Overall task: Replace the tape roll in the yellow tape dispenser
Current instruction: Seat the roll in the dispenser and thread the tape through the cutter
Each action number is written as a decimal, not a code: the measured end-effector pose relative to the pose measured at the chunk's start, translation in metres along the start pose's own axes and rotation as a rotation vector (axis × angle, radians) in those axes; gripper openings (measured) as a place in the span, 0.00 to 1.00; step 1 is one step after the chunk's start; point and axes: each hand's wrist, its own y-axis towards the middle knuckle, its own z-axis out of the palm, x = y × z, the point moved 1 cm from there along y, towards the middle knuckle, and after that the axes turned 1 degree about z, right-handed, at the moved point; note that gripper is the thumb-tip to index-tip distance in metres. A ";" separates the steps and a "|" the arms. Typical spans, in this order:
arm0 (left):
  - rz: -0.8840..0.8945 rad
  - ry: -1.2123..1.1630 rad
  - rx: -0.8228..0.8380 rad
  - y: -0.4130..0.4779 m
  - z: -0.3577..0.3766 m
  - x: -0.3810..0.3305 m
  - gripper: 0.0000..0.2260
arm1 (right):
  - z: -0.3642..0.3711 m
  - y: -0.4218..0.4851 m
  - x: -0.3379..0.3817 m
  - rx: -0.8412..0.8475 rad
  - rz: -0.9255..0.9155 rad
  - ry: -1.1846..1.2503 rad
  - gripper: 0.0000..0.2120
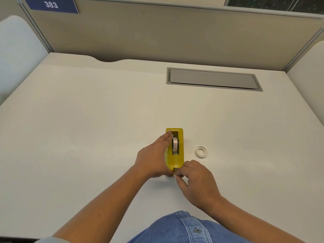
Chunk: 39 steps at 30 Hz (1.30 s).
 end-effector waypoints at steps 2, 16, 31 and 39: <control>-0.004 -0.008 0.000 0.000 0.001 0.000 0.58 | 0.000 0.001 0.000 -0.006 -0.018 -0.007 0.05; -0.015 0.014 0.015 0.000 0.005 0.000 0.59 | -0.014 0.002 -0.003 0.007 -0.003 0.009 0.05; -0.009 0.005 0.026 -0.002 0.000 -0.003 0.59 | -0.014 0.016 -0.006 0.059 0.015 0.001 0.12; -0.008 0.014 0.023 -0.002 0.000 -0.002 0.59 | -0.012 0.018 -0.004 0.058 0.017 -0.003 0.11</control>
